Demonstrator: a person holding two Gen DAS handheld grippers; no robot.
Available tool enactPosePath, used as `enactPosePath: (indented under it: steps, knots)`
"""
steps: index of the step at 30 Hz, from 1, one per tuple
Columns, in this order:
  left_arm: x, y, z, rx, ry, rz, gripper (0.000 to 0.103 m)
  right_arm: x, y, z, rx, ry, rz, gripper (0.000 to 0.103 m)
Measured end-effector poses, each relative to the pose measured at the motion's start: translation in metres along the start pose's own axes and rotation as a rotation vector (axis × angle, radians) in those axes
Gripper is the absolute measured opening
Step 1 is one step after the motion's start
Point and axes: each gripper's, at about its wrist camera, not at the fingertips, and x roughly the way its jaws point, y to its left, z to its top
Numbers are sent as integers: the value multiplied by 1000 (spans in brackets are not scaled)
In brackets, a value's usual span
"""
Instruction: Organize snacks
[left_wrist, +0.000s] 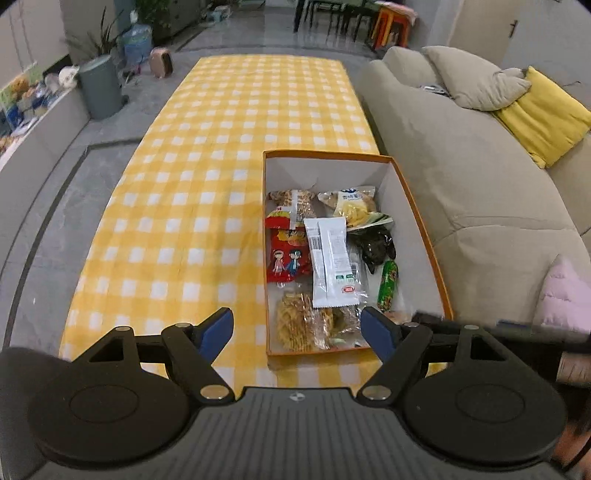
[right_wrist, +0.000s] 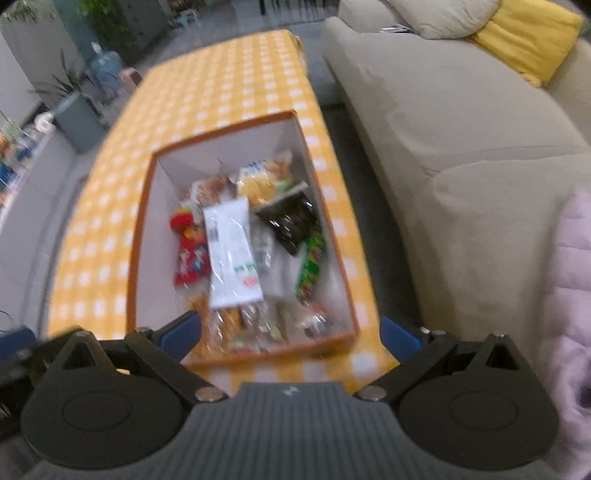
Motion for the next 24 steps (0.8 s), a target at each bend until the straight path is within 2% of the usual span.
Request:
enactPosePath:
  steps: [2,5,9,12,18,24]
  knots:
    - [-2,-1,7,9,33,12,92,-8,2,0,-12,25,-41,100]
    - [-2,-4,16,50,46,-16,92,-19,8,0,-23,58,-59,100]
    - [6,-6,27,55,83,-8,92,-28,22,3,-49,91,-48,100]
    - [19,-8,32,83,117,-1,91,-30,31,10,-46,157,-33,100]
    - [30,1,39,41,189,-21,91,-27,44,22,-89,171,-70,100]
    - [31,2,42,49,203,-22,91,-24,47,28,-104,186,-54,100]
